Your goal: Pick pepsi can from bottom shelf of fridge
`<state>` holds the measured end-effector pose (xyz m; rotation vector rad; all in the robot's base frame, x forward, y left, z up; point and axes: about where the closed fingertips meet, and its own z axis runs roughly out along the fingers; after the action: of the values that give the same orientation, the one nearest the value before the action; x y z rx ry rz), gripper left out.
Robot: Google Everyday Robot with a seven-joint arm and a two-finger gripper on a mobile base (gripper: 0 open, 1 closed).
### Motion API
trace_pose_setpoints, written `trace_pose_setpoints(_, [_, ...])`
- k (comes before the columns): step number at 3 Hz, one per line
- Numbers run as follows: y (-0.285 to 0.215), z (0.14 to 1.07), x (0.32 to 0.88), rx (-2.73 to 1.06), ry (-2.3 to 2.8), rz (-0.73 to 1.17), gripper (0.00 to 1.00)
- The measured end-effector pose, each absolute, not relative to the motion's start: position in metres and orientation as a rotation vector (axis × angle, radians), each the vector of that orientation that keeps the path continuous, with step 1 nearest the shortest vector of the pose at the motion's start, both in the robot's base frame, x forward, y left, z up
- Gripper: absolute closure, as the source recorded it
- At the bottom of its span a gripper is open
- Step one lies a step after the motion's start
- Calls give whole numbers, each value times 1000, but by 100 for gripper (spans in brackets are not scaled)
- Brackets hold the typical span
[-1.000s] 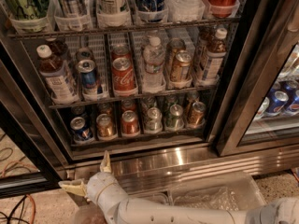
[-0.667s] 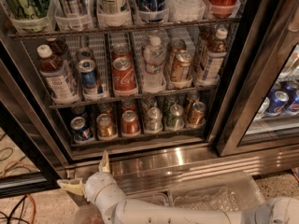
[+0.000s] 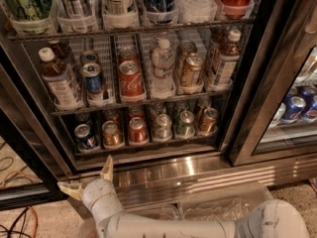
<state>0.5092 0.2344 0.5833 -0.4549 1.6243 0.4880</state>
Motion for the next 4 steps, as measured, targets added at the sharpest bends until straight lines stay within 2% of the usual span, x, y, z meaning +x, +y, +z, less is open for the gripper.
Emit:
trace_pose_setpoints(2, [249,571,524,-470,1653,299,0])
trace_pose_setpoints(4, [245,572,526,-416,1662,319,0])
